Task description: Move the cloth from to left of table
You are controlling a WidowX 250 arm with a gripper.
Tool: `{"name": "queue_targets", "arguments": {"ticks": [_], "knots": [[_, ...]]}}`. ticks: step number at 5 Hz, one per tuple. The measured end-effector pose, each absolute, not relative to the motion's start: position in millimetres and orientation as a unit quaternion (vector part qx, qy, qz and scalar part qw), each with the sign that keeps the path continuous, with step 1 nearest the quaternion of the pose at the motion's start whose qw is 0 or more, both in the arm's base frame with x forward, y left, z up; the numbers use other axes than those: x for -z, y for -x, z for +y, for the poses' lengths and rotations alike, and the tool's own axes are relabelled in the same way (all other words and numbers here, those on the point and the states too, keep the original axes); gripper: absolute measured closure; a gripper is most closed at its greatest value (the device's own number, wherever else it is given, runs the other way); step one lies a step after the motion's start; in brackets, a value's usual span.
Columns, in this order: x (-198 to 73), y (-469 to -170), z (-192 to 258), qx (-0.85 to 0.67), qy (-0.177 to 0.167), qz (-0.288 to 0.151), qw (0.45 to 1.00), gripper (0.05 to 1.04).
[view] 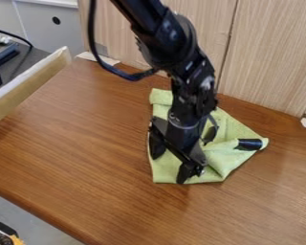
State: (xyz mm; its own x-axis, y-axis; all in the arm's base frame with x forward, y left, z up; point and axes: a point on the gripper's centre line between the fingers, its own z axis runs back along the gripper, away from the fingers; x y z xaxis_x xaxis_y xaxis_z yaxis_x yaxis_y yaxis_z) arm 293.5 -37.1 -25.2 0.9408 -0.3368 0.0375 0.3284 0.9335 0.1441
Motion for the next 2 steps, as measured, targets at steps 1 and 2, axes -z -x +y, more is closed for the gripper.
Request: {"name": "queue_targets", "arguments": {"ticks": [1, 2], "knots": [[27.1, -295.1, -36.7, 0.162, -0.054, -0.042, 0.984, 0.083], [28.4, -294.2, -31.9, 0.150, -0.049, -0.043, 0.987, 0.083]]}}
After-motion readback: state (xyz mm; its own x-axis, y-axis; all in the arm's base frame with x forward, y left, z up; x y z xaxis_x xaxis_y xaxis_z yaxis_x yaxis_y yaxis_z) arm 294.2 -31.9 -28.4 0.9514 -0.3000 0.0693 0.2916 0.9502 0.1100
